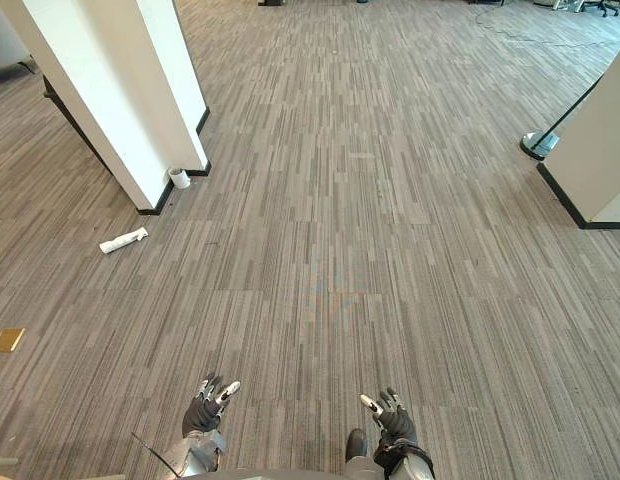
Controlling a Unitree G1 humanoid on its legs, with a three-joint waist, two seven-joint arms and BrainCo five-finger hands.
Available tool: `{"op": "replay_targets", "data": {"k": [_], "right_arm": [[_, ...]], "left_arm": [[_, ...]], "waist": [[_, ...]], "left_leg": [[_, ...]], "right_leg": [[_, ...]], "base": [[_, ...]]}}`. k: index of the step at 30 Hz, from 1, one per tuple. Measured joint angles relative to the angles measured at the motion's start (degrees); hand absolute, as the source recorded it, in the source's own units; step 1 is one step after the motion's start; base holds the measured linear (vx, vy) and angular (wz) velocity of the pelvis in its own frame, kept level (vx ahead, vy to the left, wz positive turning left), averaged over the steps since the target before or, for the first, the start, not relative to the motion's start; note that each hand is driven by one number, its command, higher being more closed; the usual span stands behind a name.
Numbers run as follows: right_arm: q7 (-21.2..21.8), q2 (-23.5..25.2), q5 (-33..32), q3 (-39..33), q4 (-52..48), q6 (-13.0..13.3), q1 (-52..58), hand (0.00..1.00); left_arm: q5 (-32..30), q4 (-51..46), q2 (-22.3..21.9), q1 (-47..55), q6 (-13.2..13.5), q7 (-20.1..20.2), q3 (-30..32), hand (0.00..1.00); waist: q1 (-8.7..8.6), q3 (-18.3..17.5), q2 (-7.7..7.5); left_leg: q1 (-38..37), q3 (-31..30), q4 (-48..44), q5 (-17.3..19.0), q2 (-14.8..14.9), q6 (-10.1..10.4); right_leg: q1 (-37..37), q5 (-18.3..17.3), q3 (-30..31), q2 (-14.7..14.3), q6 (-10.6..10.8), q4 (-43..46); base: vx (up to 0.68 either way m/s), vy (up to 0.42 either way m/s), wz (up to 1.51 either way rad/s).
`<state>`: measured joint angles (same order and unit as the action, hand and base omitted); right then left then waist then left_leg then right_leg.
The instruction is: Organize washtable
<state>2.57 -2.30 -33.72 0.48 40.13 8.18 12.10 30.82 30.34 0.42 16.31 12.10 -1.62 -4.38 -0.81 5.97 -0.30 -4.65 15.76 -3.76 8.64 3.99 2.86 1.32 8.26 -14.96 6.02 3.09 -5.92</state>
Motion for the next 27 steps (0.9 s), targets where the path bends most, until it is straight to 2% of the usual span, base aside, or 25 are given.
{"op": "replay_targets", "data": {"k": [6, 9, 11, 12, 13, 14, 17, 18, 20, 21, 22, 23, 24, 25, 26, 27], "right_arm": [[0.0, 0.3, 0.9, 0.0, -6.8, 0.0, 1.8, 0.0], [0.1, 0.1, 1.2, -0.9, -7.9, 0.0, 1.8, 0.0], [0.0, -0.2, 1.2, -2.5, -7.9, 0.0, 2.0, 0.0], [0.0, -0.5, 1.2, -2.8, -7.9, 0.0, 1.9, 0.0], [0.0, -0.3, 1.1, -2.8, -7.7, -0.1, 2.0, 0.0], [0.1, 0.1, 1.2, -2.7, -7.9, -0.1, 2.8, 0.0], [0.1, 0.2, 1.2, -2.2, -7.7, -0.8, 2.6, 0.0], [0.1, 0.2, 1.4, -2.3, -7.7, -0.9, 2.7, 0.0], [0.4, -0.4, 2.7, -2.3, -8.0, -1.0, 2.8, 0.0], [0.8, -1.0, 2.9, -2.3, -7.5, -1.2, 2.0, 0.0], [1.2, -1.4, 2.9, -2.1, -7.4, -1.2, 1.0, 0.0], [1.2, -1.6, 2.9, -1.8, -7.4, -1.2, 0.7, 0.0], [1.3, -2.4, 2.8, -0.7, -7.4, -1.2, 0.2, 0.0], [1.5, -3.0, 2.8, 0.4, -7.2, -1.2, 0.2, 0.0], [1.6, -3.8, 2.8, 1.4, -6.8, -1.2, 0.0, 0.0], [1.6, -3.8, 2.8, 1.7, -6.4, -1.2, -0.2, 0.0]], "left_arm": [[0.0, -3.1, 0.5, 0.9, -1.1, 0.1, 0.1, 0.0], [-0.1, -4.2, 1.2, -0.2, -1.9, 0.1, 0.2, 0.0], [0.0, -4.8, 1.3, -2.4, -1.9, 0.0, 0.2, 0.0], [0.0, -5.5, 1.0, -3.7, -1.8, 0.0, 0.1, 0.0], [0.0, -5.9, 1.5, -4.5, -1.6, 0.0, 0.1, 0.0], [0.0, -6.4, 2.9, -5.2, -1.3, -0.1, 0.4, 0.0], [0.0, -6.1, 5.5, -5.1, -1.0, -0.1, 0.5, 0.0], [0.0, -6.0, 5.4, -5.0, -1.0, -0.1, 0.4, 0.0], [0.0, -5.9, 4.9, -3.9, -1.0, 0.1, 0.3, 0.0], [0.0, -5.1, 3.9, -4.0, -1.1, 0.1, 0.5, 0.0], [0.0, -5.0, 3.1, -3.9, -1.1, 0.1, 0.7, 0.0], [0.0, -5.0, 2.7, -3.7, -1.1, 0.0, 1.1, 0.0], [0.3, -4.8, 1.0, -3.1, -1.1, -0.4, 1.6, 0.0], [1.3, -4.7, -0.3, -2.2, -1.0, -0.9, 1.9, 0.0], [2.3, -3.9, -1.1, -1.7, -0.9, -1.1, 2.6, 0.0], [2.4, -3.3, -1.0, -1.5, -0.9, -1.2, 2.9, 0.0]], "waist": [[-0.01, -0.1, 0.15], [-1.67, -0.1, 1.18], [-2.22, 0.8, 2.72], [-2.51, 1.9, 3.31], [-3.19, 2.3, 3.27], [-3.16, 2.9, 3.56], [-3.28, 3.2, 1.43], [-3.31, 3.2, 1.25], [-3.42, 3.0, 2.04], [-3.24, 3.1, 2.6], [-3.07, 3.2, 3.27], [-2.83, 3.3, 3.67], [-2.09, 3.7, 5.25], [-1.46, 4.0, 5.88], [-0.94, 4.2, 6.57], [-0.94, 4.3, 6.46]], "left_leg": [[-1.6, 2.7, 1.4, 0.2, 0.8, 0.3], [-1.4, 4.7, 1.1, 0.6, 1.7, 0.3], [-2.4, 6.2, 0.8, 0.6, 2.7, 0.3], [-3.4, 6.5, 1.0, 0.6, 3.1, 0.3], [-4.4, 6.8, 1.2, 0.9, 3.3, 0.8], [-6.8, 8.1, 1.9, 2.4, 4.1, 2.5], [-10.1, 9.8, 2.0, 4.8, 5.8, 5.4], [-10.7, 9.8, 1.9, 5.1, 6.2, 6.1], [-12.4, 9.8, 2.0, 5.2, 8.0, 9.3], [-11.7, 10.0, -2.3, 3.8, 10.5, 12.0], [-7.5, 8.2, -12.8, 2.3, 14.2, 11.9], [-5.3, 7.7, -18.5, 0.2, 16.1, 11.5], [-0.6, 6.8, -30.4, -6.7, 20.5, 7.5], [3.2, 4.4, -39.3, -8.7, 23.1, 5.2], [8.1, -1.3, -50.3, -7.4, 22.4, 5.8], [10.4, -3.6, -54.3, -6.6, 21.2, 6.6]], "right_leg": [[0.9, -0.8, 1.0, -1.0, 0.3, 0.9], [4.7, -2.4, 0.7, -1.2, 0.2, 6.8], [7.0, -2.7, -1.0, -1.1, 0.6, 12.0], [9.2, -5.7, -4.0, 0.0, 0.7, 16.6], [9.9, -7.3, -6.6, 1.5, 0.4, 17.9], [11.5, -7.4, -9.3, 3.2, 0.3, 18.2], [16.2, -7.1, -12.4, 6.4, 0.1, 19.3], [17.0, -7.0, -13.0, 7.2, 0.2, 19.6], [17.7, -4.6, -14.8, 8.3, -1.5, 22.7], [18.4, -8.4, -14.9, 7.6, -3.1, 27.8], [17.9, -11.3, -15.3, 6.7, -3.8, 29.6], [17.2, -12.4, -15.4, 5.9, -4.5, 29.7], [14.0, -13.9, -15.5, 3.2, -5.3, 27.6], [11.1, -14.4, -15.4, 0.5, -5.6, 25.1], [6.7, -15.5, -14.4, -2.3, -5.8, 21.6], [4.5, -15.9, -13.9, -3.2, -5.7, 20.0]], "base": [[0.12, 0.032, -0.15], [0.08, 0.032, -0.35], [0.03, 0.025, -0.39], [0.0, 0.04, -0.22], [0.05, 0.054, -0.34], [0.09, 0.024, -0.41], [0.21, -0.136, -0.39], [0.32, -0.258, 0.02], [0.36, -0.266, 0.09], [0.44, -0.352, -0.01], [0.46, -0.377, -0.08], [0.48, -0.437, -0.17], [0.52, -0.422, -0.31], [0.64, -0.483, -0.47], [0.54, -0.375, -0.37], [0.53, -0.331, -0.49]]}}
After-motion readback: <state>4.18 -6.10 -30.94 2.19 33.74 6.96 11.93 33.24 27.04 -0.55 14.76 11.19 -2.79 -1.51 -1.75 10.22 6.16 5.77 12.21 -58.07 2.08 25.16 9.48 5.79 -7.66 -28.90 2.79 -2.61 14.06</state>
